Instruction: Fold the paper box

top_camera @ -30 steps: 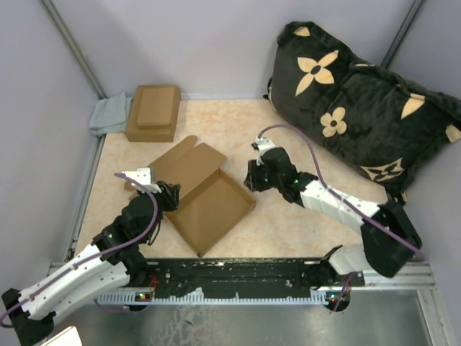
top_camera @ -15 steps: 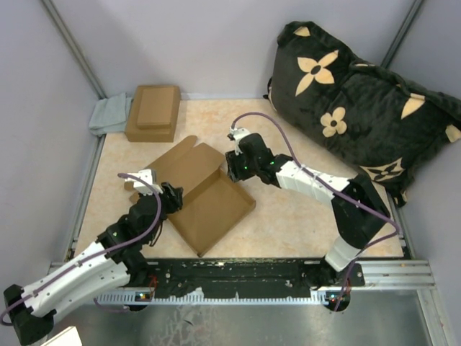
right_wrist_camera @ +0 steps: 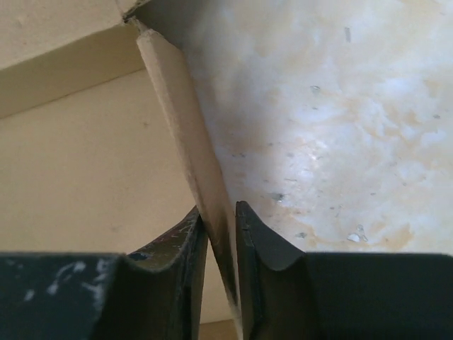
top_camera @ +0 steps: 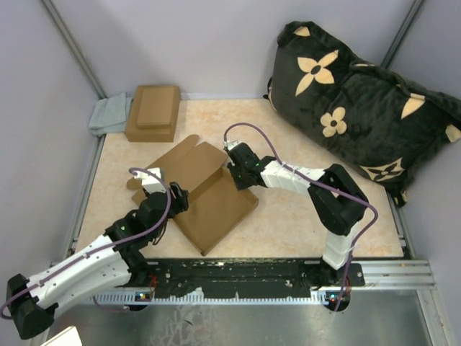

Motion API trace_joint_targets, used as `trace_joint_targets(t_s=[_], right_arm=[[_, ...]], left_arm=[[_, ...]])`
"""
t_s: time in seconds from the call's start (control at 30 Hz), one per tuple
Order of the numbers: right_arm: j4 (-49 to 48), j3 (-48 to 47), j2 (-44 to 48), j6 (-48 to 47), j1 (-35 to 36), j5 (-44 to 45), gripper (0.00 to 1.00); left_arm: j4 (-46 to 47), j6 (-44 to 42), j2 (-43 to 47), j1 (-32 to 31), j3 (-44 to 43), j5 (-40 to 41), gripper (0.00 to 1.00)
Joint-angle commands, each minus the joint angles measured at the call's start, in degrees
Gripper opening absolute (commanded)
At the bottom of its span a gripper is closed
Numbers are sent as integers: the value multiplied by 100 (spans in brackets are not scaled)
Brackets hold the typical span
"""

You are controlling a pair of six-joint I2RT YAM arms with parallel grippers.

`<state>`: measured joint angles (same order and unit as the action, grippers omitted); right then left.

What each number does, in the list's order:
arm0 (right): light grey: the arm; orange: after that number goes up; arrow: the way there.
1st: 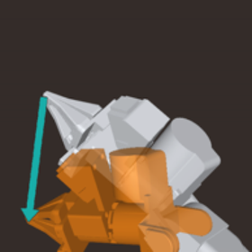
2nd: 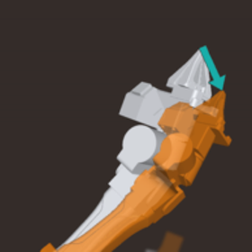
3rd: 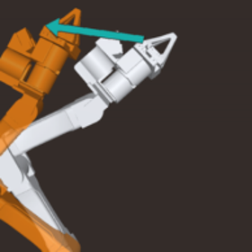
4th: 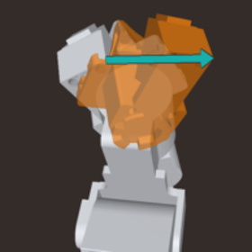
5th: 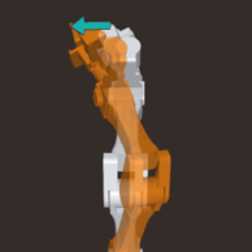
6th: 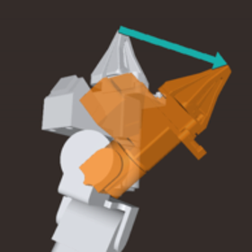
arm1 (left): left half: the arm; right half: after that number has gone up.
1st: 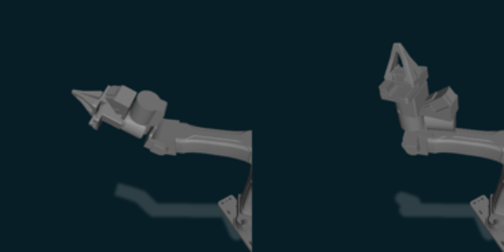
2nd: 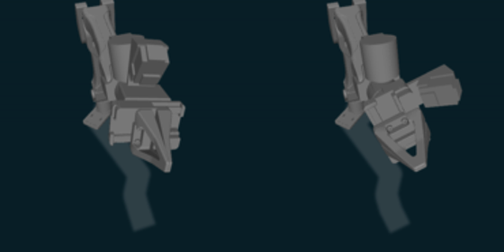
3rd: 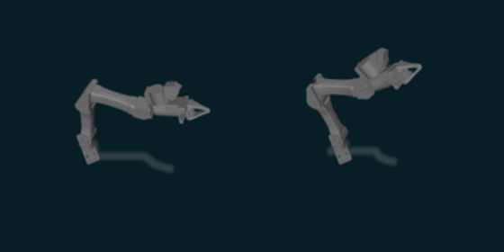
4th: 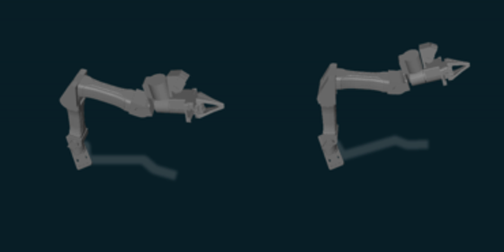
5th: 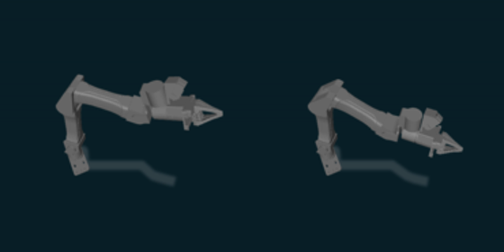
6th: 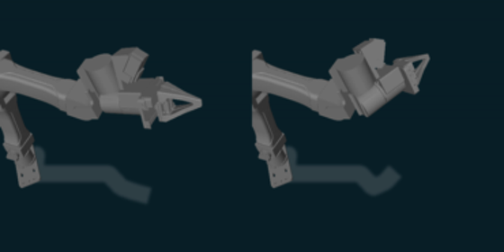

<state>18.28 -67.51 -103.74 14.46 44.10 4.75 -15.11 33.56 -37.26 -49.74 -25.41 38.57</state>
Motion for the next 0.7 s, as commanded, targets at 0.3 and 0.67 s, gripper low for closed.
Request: trace_joint_targets(t_s=[0.3, 0.67], right_arm=[[-65, 1961, 2117, 1895, -401, 1164, 12], [-152, 2400, 2420, 1981, -402, 1100, 11]], left_arm=[[762, 51, -1600, 29, -1000, -409, 76], [1452, 6, -3174, 2769, -1339, -2522, 77]])
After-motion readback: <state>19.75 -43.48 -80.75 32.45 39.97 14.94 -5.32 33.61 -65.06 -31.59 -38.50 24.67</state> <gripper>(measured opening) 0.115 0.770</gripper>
